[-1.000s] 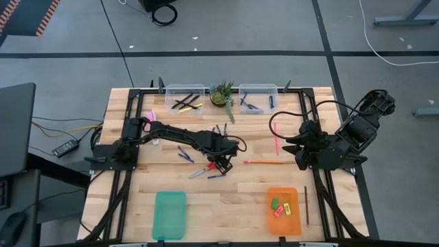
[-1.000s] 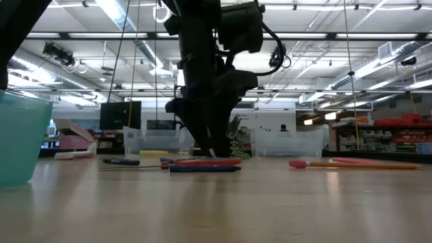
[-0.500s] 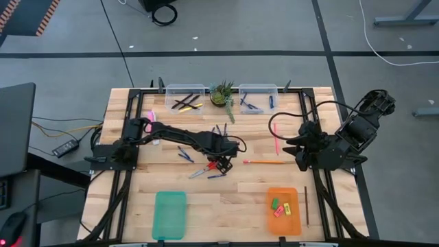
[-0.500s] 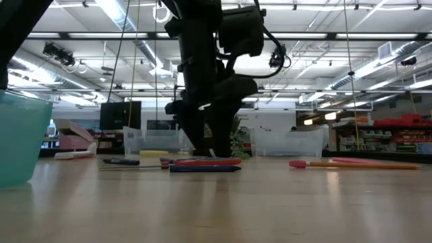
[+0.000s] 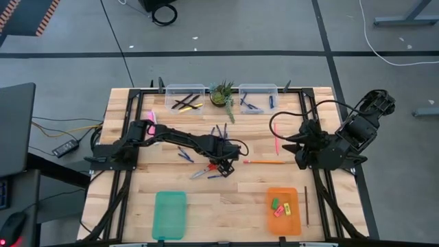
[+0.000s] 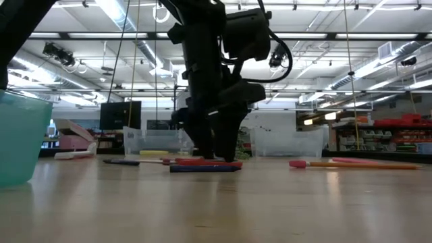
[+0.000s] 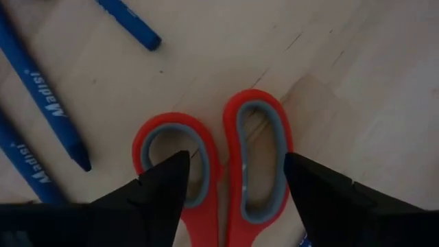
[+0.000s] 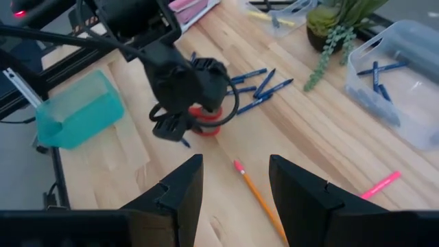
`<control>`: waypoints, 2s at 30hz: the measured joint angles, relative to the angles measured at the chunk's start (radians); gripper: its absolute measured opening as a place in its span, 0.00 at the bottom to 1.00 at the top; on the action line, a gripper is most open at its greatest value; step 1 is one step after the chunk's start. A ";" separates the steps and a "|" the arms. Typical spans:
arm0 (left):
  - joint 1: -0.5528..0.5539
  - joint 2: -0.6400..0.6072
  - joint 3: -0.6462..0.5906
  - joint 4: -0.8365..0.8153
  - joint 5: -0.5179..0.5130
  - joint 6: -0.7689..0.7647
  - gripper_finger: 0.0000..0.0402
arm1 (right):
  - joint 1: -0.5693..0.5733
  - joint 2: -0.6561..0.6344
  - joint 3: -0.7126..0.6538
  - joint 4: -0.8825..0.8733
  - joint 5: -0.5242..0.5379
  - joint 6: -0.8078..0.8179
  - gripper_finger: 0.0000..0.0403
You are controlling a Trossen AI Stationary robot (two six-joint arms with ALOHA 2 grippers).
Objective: Sort crayons/erasers/pens/pencils in bins
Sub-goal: Put the red scissors into the green bin
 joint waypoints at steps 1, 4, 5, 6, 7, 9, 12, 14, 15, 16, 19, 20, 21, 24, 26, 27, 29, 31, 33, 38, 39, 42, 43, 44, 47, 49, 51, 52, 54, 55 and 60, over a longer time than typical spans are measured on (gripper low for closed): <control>0.000 0.000 0.000 0.002 -0.006 0.003 0.62 | 0.000 0.000 0.000 -0.003 0.006 -0.003 0.43; 0.004 0.001 0.000 -0.005 -0.005 0.008 0.58 | -0.007 0.000 0.000 -0.006 0.020 -0.015 0.43; 0.006 0.001 0.000 -0.005 -0.004 0.010 0.56 | -0.013 0.000 0.000 -0.007 0.022 -0.019 0.43; 0.007 0.002 0.000 -0.005 -0.004 0.010 0.54 | -0.020 0.000 0.000 -0.006 0.021 -0.023 0.43; 0.007 0.002 0.000 -0.004 -0.004 0.012 0.52 | -0.028 0.000 0.000 -0.007 0.021 -0.029 0.43; 0.011 0.002 -0.001 0.000 -0.004 0.030 0.47 | -0.044 0.000 0.000 -0.008 0.021 -0.044 0.43; 0.018 0.010 -0.002 -0.004 -0.016 0.062 0.39 | -0.071 0.000 0.000 -0.008 0.021 -0.069 0.43; 0.027 0.009 -0.004 -0.005 -0.020 0.067 0.33 | -0.087 0.000 0.000 -0.008 0.021 -0.084 0.43; 0.032 0.008 -0.004 -0.003 -0.013 0.066 0.30 | -0.095 -0.001 0.000 -0.008 0.021 -0.095 0.43; 0.038 0.008 -0.004 -0.005 -0.008 0.065 0.27 | -0.101 -0.001 0.000 -0.008 0.021 -0.104 0.43; 0.058 0.003 -0.004 -0.006 0.041 0.063 0.20 | -0.124 -0.003 0.000 -0.008 0.021 -0.136 0.43; 0.065 0.003 -0.004 -0.006 0.057 0.063 0.20 | -0.132 -0.003 0.000 -0.008 0.021 -0.149 0.43; 0.072 0.002 -0.004 -0.007 0.073 0.062 0.20 | -0.139 -0.004 0.000 -0.008 0.021 -0.160 0.43; 0.090 0.002 0.015 -0.041 0.113 0.062 0.20 | -0.162 -0.004 0.000 -0.008 0.021 -0.198 0.43; 0.100 0.005 0.036 -0.070 0.123 0.062 0.21 | -0.176 -0.004 0.000 -0.008 0.021 -0.216 0.43; 0.105 0.006 0.054 -0.084 0.124 0.070 0.22 | -0.183 -0.004 0.000 -0.008 0.021 -0.226 0.43; 0.112 0.006 0.101 -0.122 0.124 0.084 0.25 | -0.196 -0.004 0.000 -0.008 0.021 -0.244 0.43; 0.119 0.006 0.158 -0.177 0.124 0.106 0.26 | -0.208 -0.004 0.000 -0.008 0.021 -0.263 0.43; 0.125 0.006 0.216 -0.234 0.124 0.126 0.25 | -0.219 -0.004 0.000 -0.008 0.021 -0.282 0.43; 0.131 0.002 0.382 -0.436 0.124 0.137 0.20 | -0.243 -0.004 0.000 -0.008 0.020 -0.299 0.43; 0.128 0.002 0.412 -0.474 0.124 0.137 0.20 | -0.245 -0.004 0.000 -0.008 0.021 -0.300 0.43; 0.105 0.001 0.487 -0.578 0.120 0.138 0.22 | -0.248 -0.004 0.000 -0.008 0.021 -0.300 0.43; 0.092 0.001 0.510 -0.611 0.120 0.137 0.23 | -0.248 -0.004 0.000 -0.008 0.021 -0.300 0.43; 0.077 0.001 0.528 -0.636 0.120 0.128 0.24 | -0.248 -0.004 0.000 -0.008 0.021 -0.300 0.43; 0.024 -0.002 0.561 -0.689 0.122 0.076 0.25 | -0.248 -0.004 0.000 -0.013 0.012 -0.300 0.43; -0.014 -0.010 0.571 -0.706 0.122 0.035 0.23 | -0.248 -0.004 0.000 -0.014 -0.006 -0.300 0.43; -0.056 -0.029 0.572 -0.714 0.122 -0.025 0.20 | -0.248 -0.004 0.000 -0.014 -0.027 -0.300 0.43; -0.077 -0.038 0.573 -0.720 0.121 -0.055 0.20 | -0.248 -0.004 0.000 -0.015 -0.039 -0.299 0.43; -0.121 -0.059 0.573 -0.729 0.119 -0.123 0.20 | -0.248 -0.004 0.000 -0.015 -0.057 -0.292 0.43; -0.143 -0.068 0.573 -0.732 0.115 -0.161 0.20 | -0.248 -0.004 0.000 -0.015 -0.063 -0.290 0.43; -0.261 -0.102 0.573 -0.778 0.043 -0.463 0.25 | -0.248 -0.004 0.000 -0.015 -0.066 -0.325 0.43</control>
